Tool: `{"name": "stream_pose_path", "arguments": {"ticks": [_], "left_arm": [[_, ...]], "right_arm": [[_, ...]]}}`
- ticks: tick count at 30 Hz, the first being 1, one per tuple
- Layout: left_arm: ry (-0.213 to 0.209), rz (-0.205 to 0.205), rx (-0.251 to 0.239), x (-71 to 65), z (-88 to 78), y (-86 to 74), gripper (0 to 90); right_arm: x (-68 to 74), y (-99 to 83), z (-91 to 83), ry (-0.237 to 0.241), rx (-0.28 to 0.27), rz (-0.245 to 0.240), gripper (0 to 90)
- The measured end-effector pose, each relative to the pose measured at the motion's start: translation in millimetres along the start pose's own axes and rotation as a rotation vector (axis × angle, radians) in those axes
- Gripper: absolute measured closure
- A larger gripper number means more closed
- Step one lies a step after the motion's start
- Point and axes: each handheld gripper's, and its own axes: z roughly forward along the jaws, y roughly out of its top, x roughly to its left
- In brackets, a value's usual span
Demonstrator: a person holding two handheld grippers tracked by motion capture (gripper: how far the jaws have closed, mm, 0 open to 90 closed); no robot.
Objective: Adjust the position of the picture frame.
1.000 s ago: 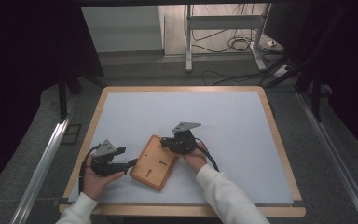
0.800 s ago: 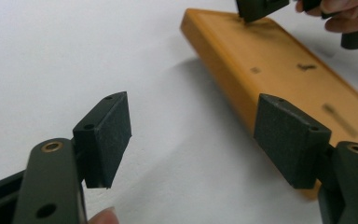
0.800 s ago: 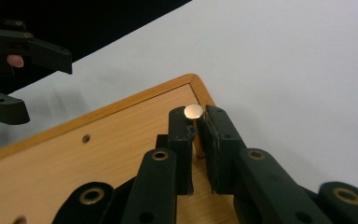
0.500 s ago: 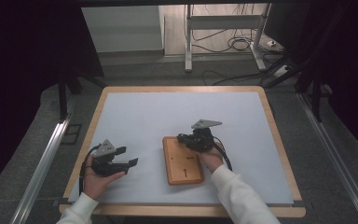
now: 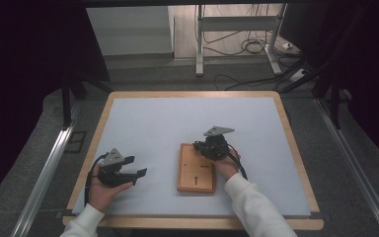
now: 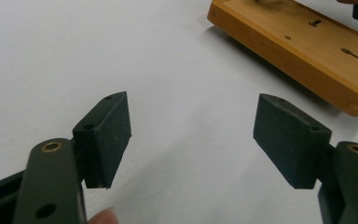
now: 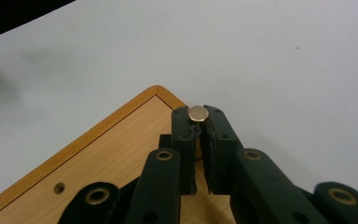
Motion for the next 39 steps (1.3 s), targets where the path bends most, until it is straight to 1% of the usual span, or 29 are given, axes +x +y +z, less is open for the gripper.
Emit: {"name": "stream_pose_path", "arguments": {"ticks": [1, 4, 5, 7, 8, 9, 11, 13, 15, 17, 18, 20, 21, 22, 26, 27, 28, 29, 30, 31, 32, 33, 35, 36, 37, 38, 39], "left_arm": [[0.000, 0.000, 0.001, 0.2, 0.2, 0.0, 27.0], [-0.004, 0.003, 0.006, -0.8, 0.9, -0.1, 27.0], [-0.003, 0.004, 0.007, -1.0, 0.9, 0.0, 27.0], [-0.005, 0.003, 0.006, -1.2, 1.0, -0.1, 27.0], [-0.005, 0.003, 0.006, -1.2, 1.0, -0.1, 27.0], [-0.005, 0.004, 0.009, -1.2, 1.4, -0.2, 27.0], [-0.006, 0.005, 0.012, -1.3, 1.9, -0.3, 27.0], [-0.007, 0.006, 0.012, -1.6, 2.3, -0.3, 27.0], [-0.008, 0.006, 0.012, -2.0, 2.5, -0.3, 27.0], [-0.008, 0.008, 0.013, -2.3, 2.5, -0.2, 27.0], [-0.008, 0.009, 0.013, -2.3, 2.6, -0.3, 27.0], [-0.009, 0.009, 0.015, -2.6, 2.9, -0.2, 27.0], [-0.009, 0.009, 0.015, -2.6, 2.9, -0.2, 27.0], [-0.009, 0.012, 0.019, -2.7, 3.3, -0.3, 27.0], [-0.011, 0.015, 0.025, -3.2, 4.9, -0.5, 27.0], [-0.011, 0.015, 0.025, -3.2, 4.9, -0.5, 27.0], [-0.014, 0.014, 0.027, -3.6, 6.1, -0.6, 27.0], [-0.016, 0.014, 0.030, -3.7, 6.6, -0.7, 27.0], [-0.016, 0.014, 0.030, -3.7, 6.6, -0.7, 27.0], [-0.017, 0.014, 0.031, -3.5, 8.0, -0.9, 27.0], [-0.018, 0.014, 0.033, -3.3, 8.7, -1.1, 27.0], [-0.018, 0.014, 0.033, -3.3, 8.7, -1.1, 27.0], [-0.018, 0.015, 0.034, -3.0, 9.7, -1.4, 27.1], [-0.014, 0.023, 0.035, -2.0, 10.3, -2.0, 27.1], [-0.014, 0.023, 0.035, -2.0, 10.3, -2.0, 27.1], [-0.015, 0.014, 0.035, 1.0, 11.7, -3.4, 27.2], [-0.015, 0.014, 0.035, 1.0, 11.7, -3.4, 27.2]], "right_arm": [[-0.2, -0.3, 1.2, -0.006, 0.003, -0.013, 84.2], [1.3, -1.0, 4.5, -0.010, 0.015, -0.022, 83.2], [1.8, -1.3, 5.3, -0.012, 0.015, -0.021, 82.9], [0.9, -1.2, 5.1, -0.004, 0.018, -0.002, 81.6], [0.9, -1.2, 5.1, -0.004, 0.018, -0.002, 81.6], [-1.5, -1.4, 4.1, 0.020, 0.013, 0.029, 76.9], [-2.7, -0.8, 0.3, 0.029, -0.006, 0.048, 68.6], [-1.8, 0.6, -4.8, 0.027, -0.008, 0.031, 63.5], [-0.1, 1.0, -10.4, 0.030, -0.011, 0.020, 55.0], [2.1, 0.0, -16.6, 0.029, -0.012, -0.002, 49.8], [3.0, -1.0, -19.8, 0.021, -0.012, -0.011, 47.0], [3.2, -4.0, -27.2, 0.014, -0.012, -0.010, 42.9], [3.2, -4.0, -27.2, 0.014, -0.012, -0.010, 42.9], [2.6, -8.7, -35.9, 0.002, -0.018, -0.007, 38.0], [-0.9, -21.5, -56.7, -0.021, -0.026, 0.000, 34.3], [-0.9, -21.5, -56.7, -0.021, -0.026, 0.000, 34.3], [-2.1, -28.1, -68.6, -0.028, -0.029, 0.009, 33.3], [-2.7, -31.4, -74.8, -0.029, -0.032, 0.006, 33.1], [-2.7, -31.4, -74.8, -0.029, -0.032, 0.006, 33.1], [-3.4, -39.3, -88.5, -0.046, -0.033, -0.008, 31.9], [-3.7, -42.1, -92.8, -0.052, -0.031, -0.014, 31.3], [-3.7, -42.1, -92.8, -0.052, -0.031, -0.014, 31.3], [-5.4, -50.8, -105.3, -0.066, -0.023, -0.022, 30.5], [-6.7, -57.6, -114.1, -0.069, -0.023, -0.012, 29.9], [-6.7, -57.6, -114.1, -0.069, -0.023, -0.012, 29.9], [-7.5, -64.3, -123.7, -0.077, -0.025, -0.014, 29.2], [-7.5, -64.3, -123.7, -0.077, -0.025, -0.014, 29.2]]}}
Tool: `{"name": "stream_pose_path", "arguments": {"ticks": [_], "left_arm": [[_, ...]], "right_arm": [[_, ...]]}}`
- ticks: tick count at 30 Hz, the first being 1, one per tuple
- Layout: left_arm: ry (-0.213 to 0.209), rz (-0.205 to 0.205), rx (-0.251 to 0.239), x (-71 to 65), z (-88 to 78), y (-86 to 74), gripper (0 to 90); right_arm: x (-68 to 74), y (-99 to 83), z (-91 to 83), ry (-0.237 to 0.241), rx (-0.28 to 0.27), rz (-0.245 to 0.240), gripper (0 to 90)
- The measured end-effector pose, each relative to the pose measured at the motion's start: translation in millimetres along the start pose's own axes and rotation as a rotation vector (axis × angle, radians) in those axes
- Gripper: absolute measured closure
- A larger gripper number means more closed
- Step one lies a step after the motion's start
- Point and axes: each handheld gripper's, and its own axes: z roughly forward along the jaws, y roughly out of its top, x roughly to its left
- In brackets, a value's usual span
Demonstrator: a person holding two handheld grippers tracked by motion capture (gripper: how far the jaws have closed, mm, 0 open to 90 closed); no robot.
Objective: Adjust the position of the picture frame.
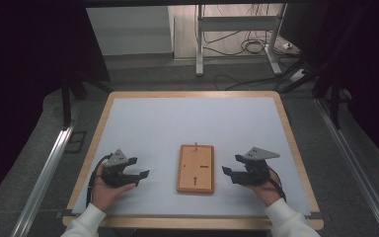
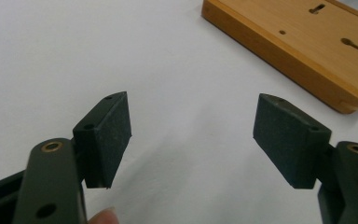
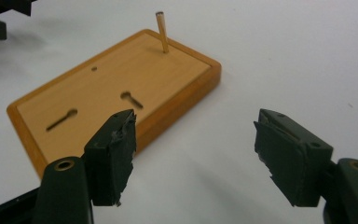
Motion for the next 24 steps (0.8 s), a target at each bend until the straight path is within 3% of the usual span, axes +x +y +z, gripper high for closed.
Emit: {"name": "stream_pose_path", "arguments": {"ticks": [4, 7, 17, 24], "left_arm": [[-0.005, 0.002, -0.001, -0.1, -0.1, -0.9, 27.1], [-0.007, 0.010, -0.003, -2.5, -0.8, -1.0, 27.1], [0.002, 0.023, 0.007, -8.0, -0.2, 0.8, 27.1], [-0.001, 0.051, 0.016, -16.0, 4.2, 6.5, 27.0]], "right_arm": [[-2.3, -12.1, -15.9, -0.019, -0.002, 0.007, 28.0], [-5.7, -24.4, -23.8, -0.020, 0.010, 0.046, 26.6], [-7.4, -34.3, -29.1, -0.046, 0.026, 0.049, 26.0], [-1.9, -32.5, -28.0, -0.051, 0.043, 0.014, 24.8]]}}
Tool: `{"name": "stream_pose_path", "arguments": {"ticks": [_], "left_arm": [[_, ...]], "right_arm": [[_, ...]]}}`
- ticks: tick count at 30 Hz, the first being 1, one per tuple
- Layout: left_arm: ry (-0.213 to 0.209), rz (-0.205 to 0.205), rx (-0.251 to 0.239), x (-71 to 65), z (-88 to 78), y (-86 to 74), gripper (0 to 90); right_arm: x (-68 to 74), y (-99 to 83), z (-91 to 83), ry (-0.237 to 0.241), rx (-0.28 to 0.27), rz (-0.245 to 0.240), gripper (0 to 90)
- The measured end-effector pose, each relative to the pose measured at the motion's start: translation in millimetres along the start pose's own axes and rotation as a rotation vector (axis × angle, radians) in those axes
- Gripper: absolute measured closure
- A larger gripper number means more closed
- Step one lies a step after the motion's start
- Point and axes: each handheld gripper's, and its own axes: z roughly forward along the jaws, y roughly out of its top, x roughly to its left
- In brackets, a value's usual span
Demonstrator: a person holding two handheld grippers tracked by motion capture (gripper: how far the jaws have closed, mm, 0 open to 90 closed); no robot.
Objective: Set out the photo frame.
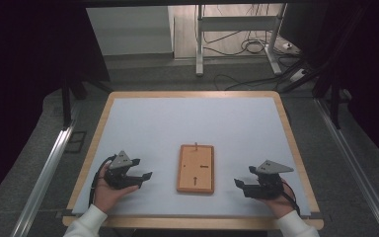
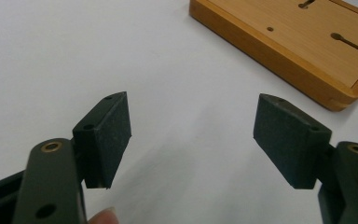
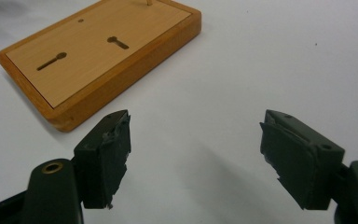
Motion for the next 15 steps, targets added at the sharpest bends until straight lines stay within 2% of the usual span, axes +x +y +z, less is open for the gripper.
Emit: {"name": "stream_pose_path", "arguments": {"ticks": [8, 11, 15], "left_arm": [[-0.021, 0.034, -0.008, -7.1, 13.9, 15.7, 27.2], [-0.044, 0.053, -0.006, -10.0, 24.4, 27.4, 27.3], [-0.070, 0.075, -0.002, -13.9, 33.1, 39.2, 27.2]], "right_arm": [[-1.4, -3.4, -2.6, 0.000, -0.003, 0.005, 24.8], [-1.2, -5.1, -7.2, -0.030, 0.011, -0.011, 24.8], [-1.3, -7.6, -13.5, -0.047, 0.004, -0.001, 24.8]]}}
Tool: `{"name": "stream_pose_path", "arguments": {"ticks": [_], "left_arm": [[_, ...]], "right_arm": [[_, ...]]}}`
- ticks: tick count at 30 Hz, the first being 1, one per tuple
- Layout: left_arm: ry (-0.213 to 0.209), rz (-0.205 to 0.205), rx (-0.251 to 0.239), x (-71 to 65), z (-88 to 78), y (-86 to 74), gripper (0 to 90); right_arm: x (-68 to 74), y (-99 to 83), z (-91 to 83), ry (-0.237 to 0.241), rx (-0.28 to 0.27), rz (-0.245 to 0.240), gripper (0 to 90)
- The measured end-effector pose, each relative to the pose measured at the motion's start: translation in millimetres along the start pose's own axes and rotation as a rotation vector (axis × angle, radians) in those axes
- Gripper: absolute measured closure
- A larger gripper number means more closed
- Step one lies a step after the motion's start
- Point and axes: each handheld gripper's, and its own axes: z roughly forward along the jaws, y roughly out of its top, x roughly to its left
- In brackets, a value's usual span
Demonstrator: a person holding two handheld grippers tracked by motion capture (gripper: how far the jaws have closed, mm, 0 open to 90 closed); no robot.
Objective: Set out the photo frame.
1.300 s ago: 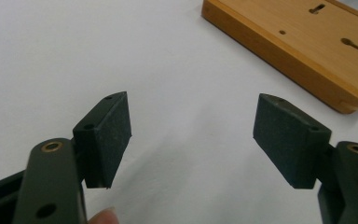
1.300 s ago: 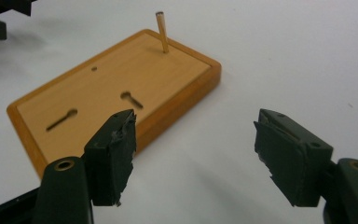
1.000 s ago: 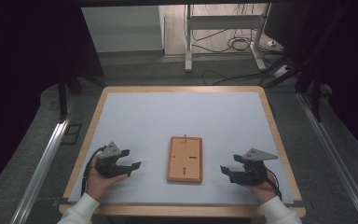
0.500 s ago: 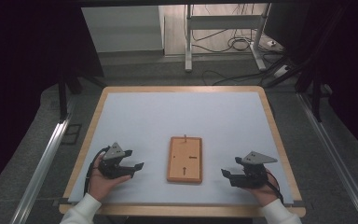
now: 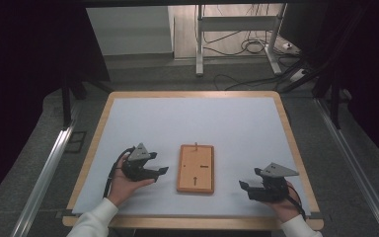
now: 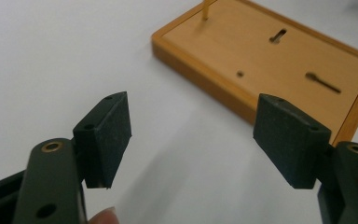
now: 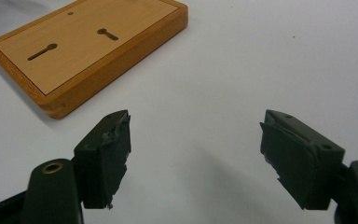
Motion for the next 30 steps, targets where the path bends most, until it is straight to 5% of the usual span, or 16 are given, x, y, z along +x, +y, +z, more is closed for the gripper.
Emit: {"name": "stream_pose_path", "arguments": {"ticks": [15, 30], "left_arm": [[-0.078, 0.070, 0.010, -5.7, 28.7, 37.3, 27.6], [-0.106, 0.080, 0.002, -4.8, 46.9, 55.6, 29.5]], "right_arm": [[-0.1, -7.5, -11.5, -0.025, -0.019, 0.013, 24.8], [0.9, -6.6, -8.1, -0.017, -0.021, -0.005, 24.8]]}}
